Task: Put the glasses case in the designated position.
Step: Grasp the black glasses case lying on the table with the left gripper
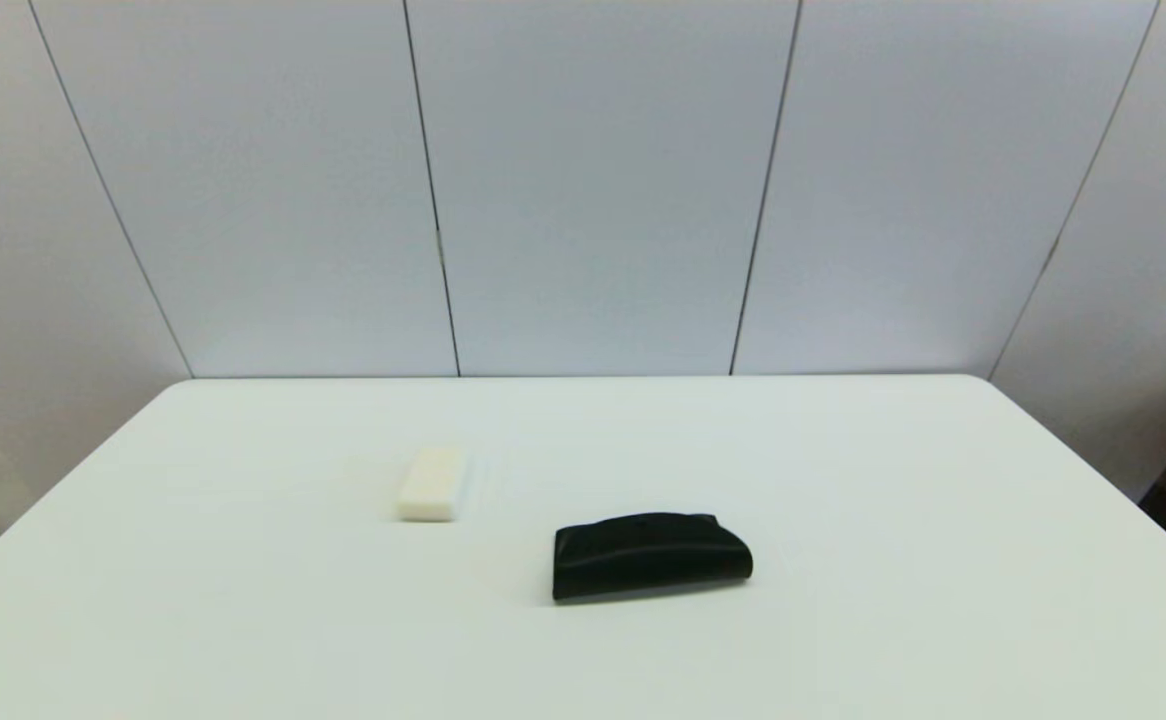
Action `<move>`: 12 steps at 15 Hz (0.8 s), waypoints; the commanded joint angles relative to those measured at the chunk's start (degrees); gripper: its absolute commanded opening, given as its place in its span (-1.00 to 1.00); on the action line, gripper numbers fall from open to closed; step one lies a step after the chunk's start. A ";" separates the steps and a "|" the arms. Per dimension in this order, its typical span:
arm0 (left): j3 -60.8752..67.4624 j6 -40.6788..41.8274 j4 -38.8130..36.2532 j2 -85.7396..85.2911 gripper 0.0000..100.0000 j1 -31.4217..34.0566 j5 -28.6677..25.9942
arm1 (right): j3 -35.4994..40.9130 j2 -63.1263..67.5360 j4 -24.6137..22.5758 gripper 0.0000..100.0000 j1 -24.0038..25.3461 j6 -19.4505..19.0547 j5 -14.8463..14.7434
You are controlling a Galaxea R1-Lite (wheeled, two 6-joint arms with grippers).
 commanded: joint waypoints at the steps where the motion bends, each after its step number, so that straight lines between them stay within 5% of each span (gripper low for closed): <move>1: -13.71 0.10 -0.08 16.68 1.00 -4.82 -1.13 | 0.00 0.07 -0.01 1.00 0.02 0.05 0.00; 4: -21.09 0.62 -0.08 25.56 1.00 -10.27 -5.70 | 0.00 0.07 -0.01 1.00 0.02 0.05 0.00; 12: -26.63 4.67 -0.43 41.12 1.00 -13.09 -38.84 | 0.00 0.07 -0.01 1.00 0.02 0.05 0.00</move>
